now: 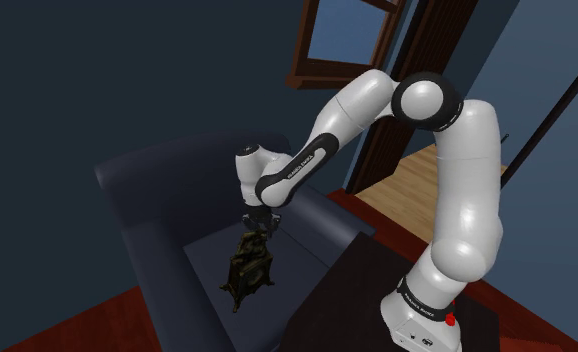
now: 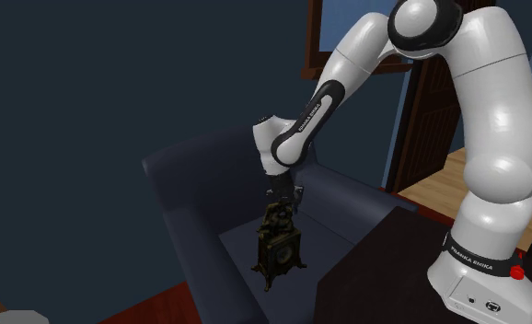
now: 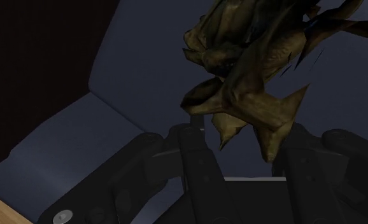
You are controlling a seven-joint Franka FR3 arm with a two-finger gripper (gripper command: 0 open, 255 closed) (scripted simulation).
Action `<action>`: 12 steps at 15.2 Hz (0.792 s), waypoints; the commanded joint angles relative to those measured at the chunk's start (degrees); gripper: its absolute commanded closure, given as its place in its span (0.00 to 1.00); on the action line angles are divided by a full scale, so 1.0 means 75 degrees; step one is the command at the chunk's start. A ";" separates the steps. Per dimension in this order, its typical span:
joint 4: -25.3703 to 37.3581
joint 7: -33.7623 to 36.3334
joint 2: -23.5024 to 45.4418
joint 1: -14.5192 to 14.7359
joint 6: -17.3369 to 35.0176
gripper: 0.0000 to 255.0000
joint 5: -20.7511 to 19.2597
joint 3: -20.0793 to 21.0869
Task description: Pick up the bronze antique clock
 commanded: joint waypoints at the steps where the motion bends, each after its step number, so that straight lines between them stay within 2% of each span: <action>1: -0.0002 0.0004 0.0018 0.0007 0.0012 1.00 0.0001 0.0004; 4: -0.0025 -0.0028 -0.0020 -0.0020 0.0003 1.00 0.0011 0.0005; 12: -0.0111 -0.0350 -0.0735 -0.0186 -0.0555 1.00 0.0422 0.0248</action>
